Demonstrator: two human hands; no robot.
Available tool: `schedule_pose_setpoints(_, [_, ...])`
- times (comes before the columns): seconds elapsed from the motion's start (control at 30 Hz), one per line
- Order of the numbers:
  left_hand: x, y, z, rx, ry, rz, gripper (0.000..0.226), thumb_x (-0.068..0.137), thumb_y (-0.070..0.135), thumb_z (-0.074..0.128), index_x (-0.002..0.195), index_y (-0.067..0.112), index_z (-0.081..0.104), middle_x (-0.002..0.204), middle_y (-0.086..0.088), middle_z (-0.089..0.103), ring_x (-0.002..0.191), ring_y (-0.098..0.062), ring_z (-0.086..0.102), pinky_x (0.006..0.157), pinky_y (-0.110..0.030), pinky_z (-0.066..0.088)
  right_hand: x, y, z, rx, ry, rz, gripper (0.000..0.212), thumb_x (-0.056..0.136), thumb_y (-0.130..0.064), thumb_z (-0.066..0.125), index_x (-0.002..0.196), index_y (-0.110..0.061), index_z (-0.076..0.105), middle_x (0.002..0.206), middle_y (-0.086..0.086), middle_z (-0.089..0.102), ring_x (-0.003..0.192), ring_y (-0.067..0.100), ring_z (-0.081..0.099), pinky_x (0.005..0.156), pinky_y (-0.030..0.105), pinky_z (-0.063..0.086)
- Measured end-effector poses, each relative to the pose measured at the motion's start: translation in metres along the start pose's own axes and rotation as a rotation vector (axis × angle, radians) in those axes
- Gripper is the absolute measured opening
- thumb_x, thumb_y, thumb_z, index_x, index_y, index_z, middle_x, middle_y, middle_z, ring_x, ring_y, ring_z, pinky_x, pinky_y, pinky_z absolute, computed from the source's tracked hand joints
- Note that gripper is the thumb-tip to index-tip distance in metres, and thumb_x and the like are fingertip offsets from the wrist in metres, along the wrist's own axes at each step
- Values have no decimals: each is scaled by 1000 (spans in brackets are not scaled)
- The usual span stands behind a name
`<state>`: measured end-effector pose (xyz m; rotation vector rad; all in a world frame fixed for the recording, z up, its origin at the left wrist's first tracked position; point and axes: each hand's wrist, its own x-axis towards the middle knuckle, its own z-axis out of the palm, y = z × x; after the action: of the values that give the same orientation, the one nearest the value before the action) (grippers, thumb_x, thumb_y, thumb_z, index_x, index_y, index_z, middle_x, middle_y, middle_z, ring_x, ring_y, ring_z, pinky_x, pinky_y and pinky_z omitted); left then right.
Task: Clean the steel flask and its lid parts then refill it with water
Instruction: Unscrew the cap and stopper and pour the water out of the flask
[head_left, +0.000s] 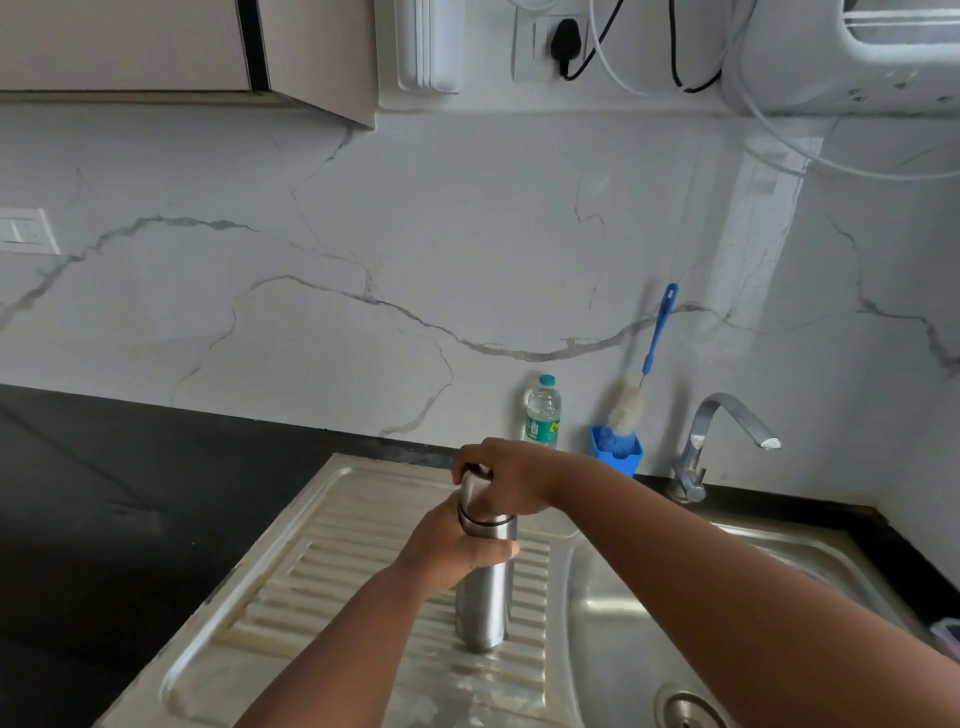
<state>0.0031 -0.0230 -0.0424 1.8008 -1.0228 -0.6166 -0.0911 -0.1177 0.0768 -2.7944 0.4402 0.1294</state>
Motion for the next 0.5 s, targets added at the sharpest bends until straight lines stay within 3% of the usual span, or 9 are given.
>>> schedule_pose_setpoints(0.07, [0,0,0,-16,1,0,38,66,29,84,99,29,65,87,10,73,83,-2,69,74,-24,53,2,-3,-5,8,-24,18,40,84,-36,60,124,-34,52,119,-1,45,106,25,54,88,36,50])
schedule_pose_setpoints(0.17, [-1,1,0,-18,-17,10,43,65,31,84,103,31,65,91,11,74,86,-3,69,80,-29,55,1,-3,-16,32,14,130,58,83,-61,58,132,-32,49,129,1,44,117,27,50,93,36,44])
schedule_pose_setpoints(0.23, [-2,2,0,-14,-31,13,42,66,33,83,104,33,64,93,10,73,89,-3,69,82,-29,56,-2,-5,-22,-124,20,176,67,82,-71,52,125,-20,54,114,1,55,101,22,57,83,33,44])
schedule_pose_setpoints(0.3, [-3,3,0,-13,-31,9,43,66,33,82,104,35,63,94,10,73,90,-3,69,83,-30,55,-2,-7,-23,-225,22,180,65,82,-72,50,105,-12,60,83,-1,60,69,15,57,70,31,45])
schedule_pose_setpoints(0.37, [-4,5,-1,-12,-23,-2,45,67,32,83,106,35,62,94,11,73,89,-2,68,81,-28,55,-1,-10,-24,-171,5,189,59,83,-64,57,100,-8,61,78,5,64,61,16,60,65,29,49])
schedule_pose_setpoints(0.43, [-5,5,-1,-17,-21,-11,46,68,30,83,108,35,62,95,11,73,89,-1,68,81,-27,55,-4,-18,-24,-133,-51,166,47,84,-47,62,110,-8,62,101,12,68,80,23,68,71,31,51])
schedule_pose_setpoints(0.5, [-5,4,0,-23,-24,-14,46,67,29,84,108,34,62,96,11,73,90,-2,68,83,-28,56,-6,-26,-25,-154,-87,98,38,88,-27,58,121,-8,61,121,11,61,106,26,60,84,32,49])
